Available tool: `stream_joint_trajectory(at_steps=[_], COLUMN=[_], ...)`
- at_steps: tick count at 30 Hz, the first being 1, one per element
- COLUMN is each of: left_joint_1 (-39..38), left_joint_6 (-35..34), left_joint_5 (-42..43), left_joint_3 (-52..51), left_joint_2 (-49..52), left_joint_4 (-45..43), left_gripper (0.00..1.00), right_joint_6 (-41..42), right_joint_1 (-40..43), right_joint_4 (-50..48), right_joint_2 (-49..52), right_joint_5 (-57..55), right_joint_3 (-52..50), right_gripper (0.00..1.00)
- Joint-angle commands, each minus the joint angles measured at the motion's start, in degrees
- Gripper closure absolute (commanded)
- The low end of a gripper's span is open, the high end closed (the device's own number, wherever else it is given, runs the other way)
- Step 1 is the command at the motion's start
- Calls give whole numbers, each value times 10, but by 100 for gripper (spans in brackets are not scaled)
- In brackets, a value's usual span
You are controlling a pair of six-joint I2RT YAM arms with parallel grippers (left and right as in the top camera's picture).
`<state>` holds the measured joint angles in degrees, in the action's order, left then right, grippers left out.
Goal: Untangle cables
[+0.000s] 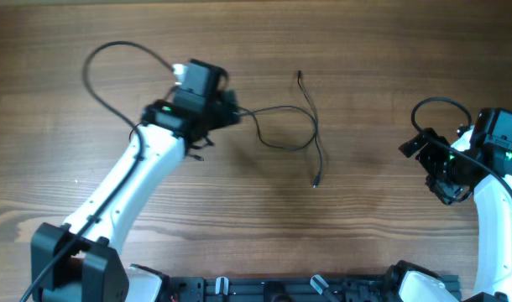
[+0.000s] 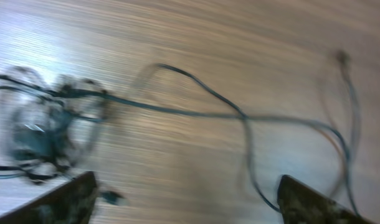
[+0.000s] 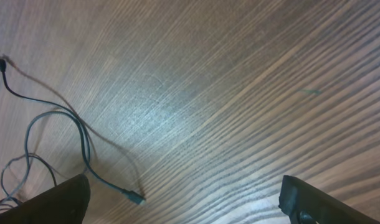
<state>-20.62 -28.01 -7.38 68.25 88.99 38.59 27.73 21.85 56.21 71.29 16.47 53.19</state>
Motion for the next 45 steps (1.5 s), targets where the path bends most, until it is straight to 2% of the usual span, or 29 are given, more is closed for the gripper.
stream_joint_trajectory(at_steps=[1,4,11,18,29,39,42,45], left_joint_1=[62,111,125,137,139,139,139,139], left_joint_6=[-14,-14,-7,-7,-8,-7,-8,-7], left_joint_5=[-21,-21,-26,-28,-47,-52,-55,-40], left_joint_3=[10,10,10,10,10,10,10,11], left_joint_2=[-11,-8,44,92,93,93,93,85], left_joint_4=[4,5,-10,-20,-22,-9,-8,3], left_gripper=[17,29,34,36,65,81,96,96], right_joint_6=[-6,-6,-6,-5,-5,-6,-6,-5], right_joint_1=[-1,-1,-1,-1,-1,-1,-1,-1], right_joint_4=[-9,-9,-10,-9,-11,-7,-6,-6], right_joint_2=[-1,-1,-1,-1,-1,-1,-1,-1], right_joint_5=[-1,-1,-1,-1,-1,-1,-1,0], right_joint_3=[-4,-4,-4,-4,-4,-4,-4,-4], right_gripper=[0,0,0,0,0,0,0,0])
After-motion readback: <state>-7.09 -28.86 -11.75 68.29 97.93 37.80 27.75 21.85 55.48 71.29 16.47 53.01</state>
